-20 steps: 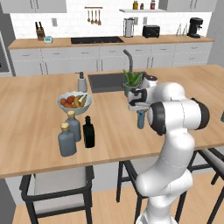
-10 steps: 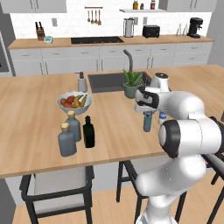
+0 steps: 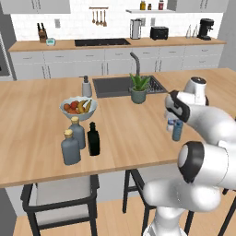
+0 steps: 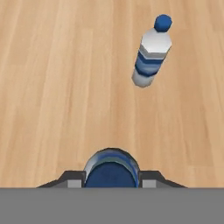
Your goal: Move the plastic bottles in the middle to the plastics group, and the glass bottles in the middle to the glass group.
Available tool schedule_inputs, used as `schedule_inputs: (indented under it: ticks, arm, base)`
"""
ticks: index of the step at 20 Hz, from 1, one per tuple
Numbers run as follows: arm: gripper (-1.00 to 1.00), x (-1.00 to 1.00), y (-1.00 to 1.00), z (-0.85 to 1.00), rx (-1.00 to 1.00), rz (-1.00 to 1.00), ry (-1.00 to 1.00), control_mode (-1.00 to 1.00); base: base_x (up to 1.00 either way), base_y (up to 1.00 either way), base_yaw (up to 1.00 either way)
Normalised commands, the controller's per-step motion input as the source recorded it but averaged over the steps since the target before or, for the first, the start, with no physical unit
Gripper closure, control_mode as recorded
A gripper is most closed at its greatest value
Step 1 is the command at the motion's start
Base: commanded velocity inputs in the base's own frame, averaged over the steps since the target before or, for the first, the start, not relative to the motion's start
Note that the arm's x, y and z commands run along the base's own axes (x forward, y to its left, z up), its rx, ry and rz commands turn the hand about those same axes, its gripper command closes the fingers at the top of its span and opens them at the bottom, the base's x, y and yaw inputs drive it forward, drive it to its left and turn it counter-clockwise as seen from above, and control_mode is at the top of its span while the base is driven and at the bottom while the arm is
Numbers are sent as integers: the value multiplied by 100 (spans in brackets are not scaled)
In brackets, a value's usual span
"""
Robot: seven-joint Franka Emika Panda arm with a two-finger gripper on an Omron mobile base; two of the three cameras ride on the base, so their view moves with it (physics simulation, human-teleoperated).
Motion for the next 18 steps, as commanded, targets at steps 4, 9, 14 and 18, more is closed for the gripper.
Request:
schedule_inputs:
  ticks: [4,9,14,18]
  arm:
    - [100,-9,-100,38,0,-1,5,-100]
    - [100,-1,-100,35,0,-2,6,-100]
    - [100,1,-100,18,0,-2,5,-100]
    - [100,9,-100,1,0,-3,2,-100]
  base:
    - [0,0,0]
    - [0,0,0]
    - [0,0,0]
    - [0,0,0]
